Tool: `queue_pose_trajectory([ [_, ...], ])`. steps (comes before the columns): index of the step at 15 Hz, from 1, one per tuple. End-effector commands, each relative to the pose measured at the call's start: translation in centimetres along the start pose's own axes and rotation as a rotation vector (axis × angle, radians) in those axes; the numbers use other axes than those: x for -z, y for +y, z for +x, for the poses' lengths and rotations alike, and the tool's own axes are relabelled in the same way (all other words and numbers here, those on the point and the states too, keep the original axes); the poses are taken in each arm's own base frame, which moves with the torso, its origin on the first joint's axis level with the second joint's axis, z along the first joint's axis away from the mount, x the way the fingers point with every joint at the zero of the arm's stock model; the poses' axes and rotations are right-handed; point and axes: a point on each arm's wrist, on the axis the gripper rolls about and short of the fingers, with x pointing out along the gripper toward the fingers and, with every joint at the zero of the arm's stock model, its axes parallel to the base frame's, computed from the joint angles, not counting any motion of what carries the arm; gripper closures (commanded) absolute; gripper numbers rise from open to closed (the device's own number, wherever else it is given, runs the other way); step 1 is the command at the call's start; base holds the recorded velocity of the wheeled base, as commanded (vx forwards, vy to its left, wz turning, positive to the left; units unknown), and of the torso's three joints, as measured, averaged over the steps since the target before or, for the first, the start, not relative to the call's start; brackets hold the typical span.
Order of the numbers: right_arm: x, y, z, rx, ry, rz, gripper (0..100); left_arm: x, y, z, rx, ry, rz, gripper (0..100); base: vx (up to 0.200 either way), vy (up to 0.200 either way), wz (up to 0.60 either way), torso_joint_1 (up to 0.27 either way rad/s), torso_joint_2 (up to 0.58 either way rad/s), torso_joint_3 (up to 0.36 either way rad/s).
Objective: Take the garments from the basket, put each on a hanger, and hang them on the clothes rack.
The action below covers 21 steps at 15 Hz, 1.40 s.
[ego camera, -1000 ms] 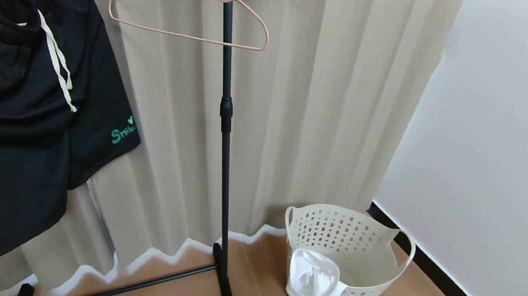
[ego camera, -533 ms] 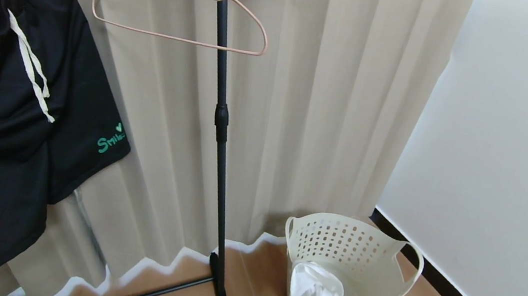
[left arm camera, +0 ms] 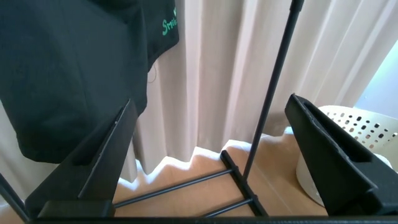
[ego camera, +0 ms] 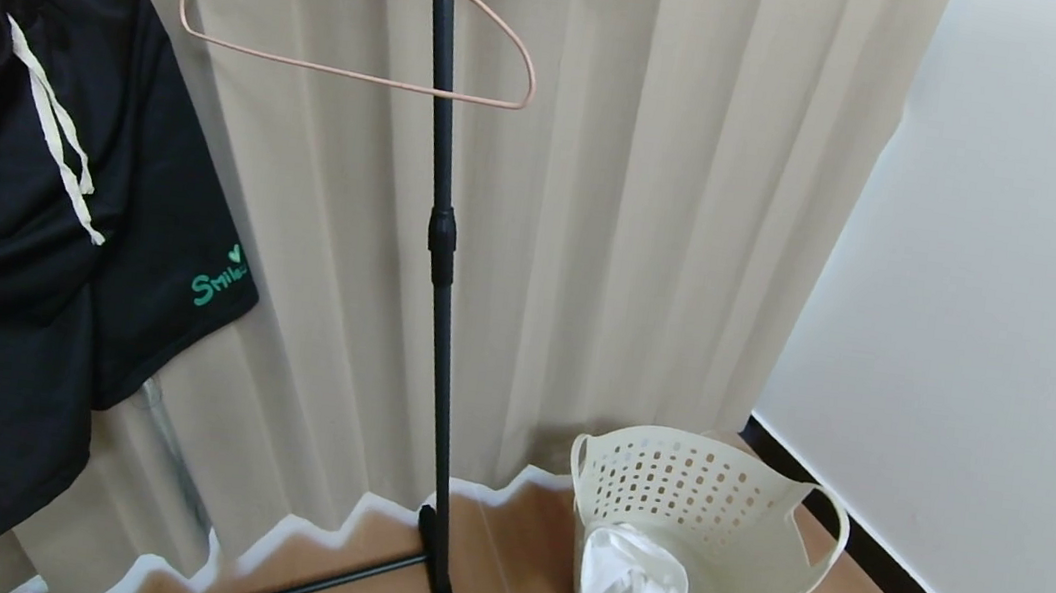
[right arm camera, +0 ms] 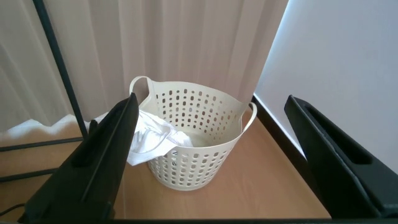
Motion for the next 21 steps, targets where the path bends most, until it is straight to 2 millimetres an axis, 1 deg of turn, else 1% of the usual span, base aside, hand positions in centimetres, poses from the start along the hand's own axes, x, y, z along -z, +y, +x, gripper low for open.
queue_pose_trajectory([
  [1,0.0,0.0,0.01,-0.001,0.001,-0.001,0,-0.01,0.0,0.01,-0.001,0.001,0.0,0,0.0,0.0,0.0,-0.002,0.01,-0.134],
  [21,0.0,0.0,0.01,-0.001,0.001,-0.001,0,0.01,0.0,0.01,0.001,0.003,0.001,0,0.0,0.0,0.0,0.003,0.0,-0.195],
])
